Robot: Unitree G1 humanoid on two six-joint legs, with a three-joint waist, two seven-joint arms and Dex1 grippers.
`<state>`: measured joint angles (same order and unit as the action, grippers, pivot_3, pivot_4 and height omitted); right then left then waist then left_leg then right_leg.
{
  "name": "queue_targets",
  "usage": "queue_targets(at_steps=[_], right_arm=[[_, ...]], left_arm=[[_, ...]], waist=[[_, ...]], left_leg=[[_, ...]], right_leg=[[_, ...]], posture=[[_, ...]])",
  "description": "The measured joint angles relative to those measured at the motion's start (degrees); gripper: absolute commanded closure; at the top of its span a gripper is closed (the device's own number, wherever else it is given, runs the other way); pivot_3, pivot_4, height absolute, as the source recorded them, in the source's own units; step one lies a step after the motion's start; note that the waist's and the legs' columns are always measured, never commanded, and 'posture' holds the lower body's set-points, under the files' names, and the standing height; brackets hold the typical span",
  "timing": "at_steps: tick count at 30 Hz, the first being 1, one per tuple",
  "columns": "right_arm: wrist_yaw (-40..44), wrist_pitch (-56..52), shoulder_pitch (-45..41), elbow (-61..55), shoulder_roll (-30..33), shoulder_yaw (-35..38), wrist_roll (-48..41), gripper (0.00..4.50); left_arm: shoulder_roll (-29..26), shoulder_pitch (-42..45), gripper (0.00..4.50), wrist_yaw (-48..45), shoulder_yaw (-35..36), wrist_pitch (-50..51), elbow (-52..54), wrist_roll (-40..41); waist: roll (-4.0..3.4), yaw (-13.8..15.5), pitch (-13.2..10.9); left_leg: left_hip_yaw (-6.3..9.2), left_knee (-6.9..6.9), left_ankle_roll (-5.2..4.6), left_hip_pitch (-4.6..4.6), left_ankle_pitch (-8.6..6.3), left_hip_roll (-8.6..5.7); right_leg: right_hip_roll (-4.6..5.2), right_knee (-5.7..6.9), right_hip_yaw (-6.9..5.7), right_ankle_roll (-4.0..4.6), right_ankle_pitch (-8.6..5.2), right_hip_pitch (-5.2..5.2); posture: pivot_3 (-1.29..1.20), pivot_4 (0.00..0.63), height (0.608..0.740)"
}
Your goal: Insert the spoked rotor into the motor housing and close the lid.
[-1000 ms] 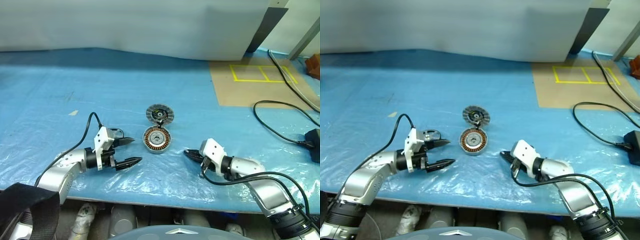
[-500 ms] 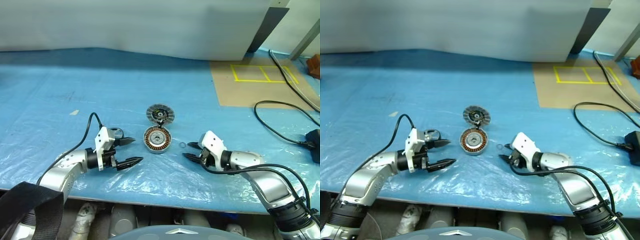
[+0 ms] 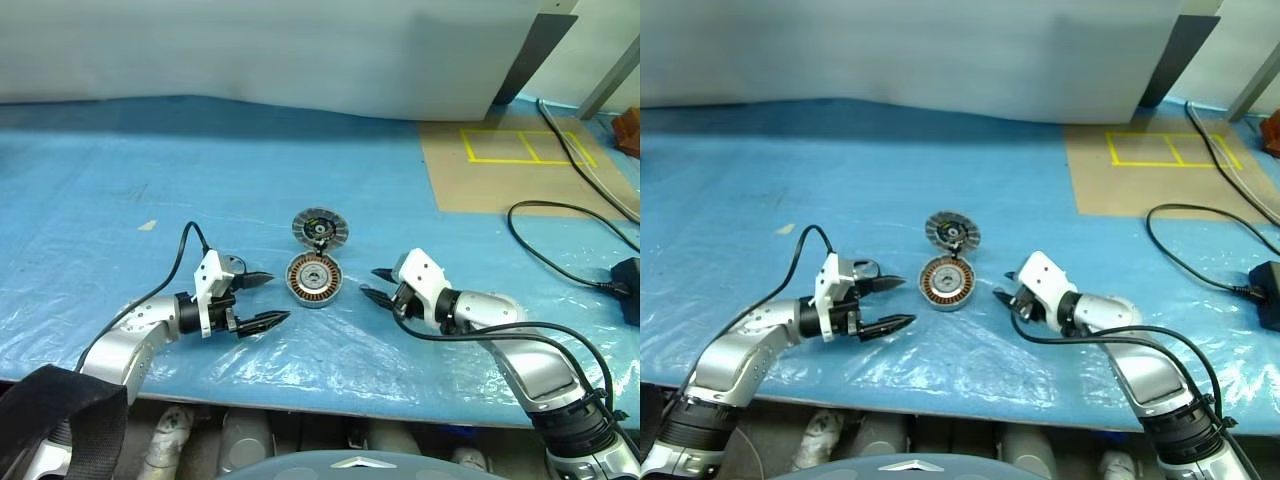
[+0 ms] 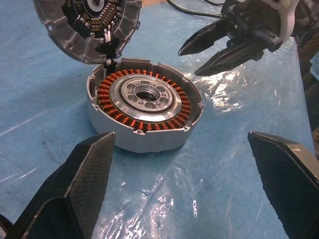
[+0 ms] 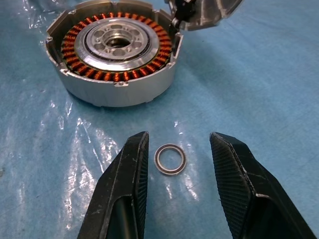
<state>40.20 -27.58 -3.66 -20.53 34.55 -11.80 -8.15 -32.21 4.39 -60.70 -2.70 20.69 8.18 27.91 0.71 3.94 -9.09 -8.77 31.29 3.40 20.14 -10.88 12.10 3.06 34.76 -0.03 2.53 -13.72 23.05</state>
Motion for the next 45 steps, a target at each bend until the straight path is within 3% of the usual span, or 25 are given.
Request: queue_targets(at_steps=[11,26,32,35,38,45], right_arm=[[-0.6,5.8,-1.0,7.3,-1.2,-0.5,2.8,2.46],[-0.9,10.9,-1.0,11.0,-4.8,-1.2,4.5,2.46],[-1.1,9.9,-2.2,10.5,-5.6,-2.8,6.0,2.46],[-1.0,8.2,-2.2,9.2,-5.4,-2.8,6.0,3.06],[-0.5,6.1,-1.8,7.5,-5.2,-3.0,6.0,3.94],[-0.1,3.8,-1.3,5.3,-3.9,-3.0,6.0,3.94]], left_arm=[[-2.5,1.5,0.0,0.8,1.6,4.9,4.3,2.4],[-0.9,4.3,0.0,9.5,0.2,15.3,14.1,5.1],[-1.0,2.6,0.0,8.8,0.0,14.2,14.0,5.2],[-1.1,2.2,0.0,8.6,0.0,14.1,13.7,5.1],[-1.1,2.2,0.0,8.7,0.0,14.1,13.7,5.2],[-1.4,2.3,0.0,8.1,0.1,14.1,13.5,5.5]], waist=[[-0.02,0.0,0.0],[-0.01,-0.4,0.0],[-0.01,-1.3,0.0],[-0.02,-1.2,0.0],[-0.02,-1.2,0.0],[-0.02,-1.2,0.0]], left_leg=[[0.0,0.05,0.0,-0.04,0.01,-0.04],[0.0,0.09,-0.01,-0.15,0.01,-0.01],[0.02,0.05,0.0,-0.11,0.01,-0.03],[0.03,0.06,0.0,-0.11,0.01,-0.04],[0.04,0.07,-0.01,-0.11,0.01,-0.05],[0.04,0.06,0.0,-0.11,0.01,-0.06]], right_leg=[[0.01,0.07,0.04,0.0,0.0,-0.02],[-0.01,0.1,0.04,0.01,0.01,-0.16],[-0.01,0.04,0.01,0.01,0.0,-0.15],[0.0,0.04,0.01,0.01,0.0,-0.15],[0.0,0.05,0.01,0.0,0.01,-0.15],[0.01,0.04,0.02,0.0,0.0,-0.15]], posture=[[0.0,0.15,0.74],[0.0,0.15,0.74],[0.0,0.15,0.74],[0.0,0.15,0.74],[0.0,0.15,0.74],[0.0,0.15,0.74]])
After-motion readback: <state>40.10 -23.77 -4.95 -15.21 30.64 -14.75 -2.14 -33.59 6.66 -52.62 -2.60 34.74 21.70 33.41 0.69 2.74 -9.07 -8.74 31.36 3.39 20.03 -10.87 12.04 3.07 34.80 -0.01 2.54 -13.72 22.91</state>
